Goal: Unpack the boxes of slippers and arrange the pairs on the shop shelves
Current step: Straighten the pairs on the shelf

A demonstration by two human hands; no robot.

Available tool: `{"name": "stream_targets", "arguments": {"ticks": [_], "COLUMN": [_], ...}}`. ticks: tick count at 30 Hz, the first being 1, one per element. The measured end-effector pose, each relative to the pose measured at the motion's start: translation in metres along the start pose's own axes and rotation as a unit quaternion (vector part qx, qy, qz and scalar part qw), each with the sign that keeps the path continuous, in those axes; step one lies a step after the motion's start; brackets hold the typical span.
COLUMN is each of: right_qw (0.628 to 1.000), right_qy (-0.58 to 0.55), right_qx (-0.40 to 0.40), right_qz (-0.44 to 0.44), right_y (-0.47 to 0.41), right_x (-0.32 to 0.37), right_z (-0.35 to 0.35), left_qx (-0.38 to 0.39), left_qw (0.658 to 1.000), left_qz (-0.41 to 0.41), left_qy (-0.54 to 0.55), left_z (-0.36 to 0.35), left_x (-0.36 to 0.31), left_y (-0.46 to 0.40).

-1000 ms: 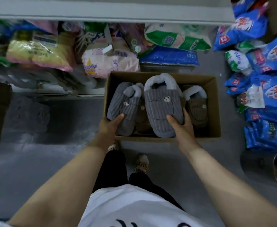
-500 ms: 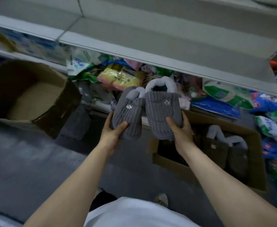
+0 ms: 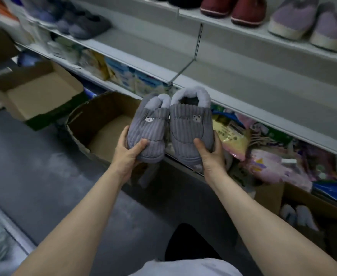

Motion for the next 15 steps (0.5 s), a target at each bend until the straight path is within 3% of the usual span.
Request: {"name": "stream_targets", "arguments": {"ticks": [6,15], "right_qw": [0.998,0.999], "right_qy": [-0.001,-0.041], "right_qx": [0.05,0.01], "right_qz": [0.048,0.021], "right_y": [-0.066,-0.203], "right_x": [0.003,0.005], "right_z": [-0.097,-0.231], "left_qx": [-0.02,-0.032], "left_qw": [0.999,0.999], "left_qz": [-0.032,-0.034], "left_qy": [0.02,-0.002], "left_z": [0.048,0.082], "left_x": [-0.056,-0.18], "left_y": [-0.08,-0.219]}}
Point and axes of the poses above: each hand's wrist, its own y-axis away from the middle knuckle, its own z-axis out of the back of the hand, x = y × z, the point moved 4 cm from there along -y, towards the middle knuckle, and after that the axes turned 10 degrees about z, right-handed, at the moved point
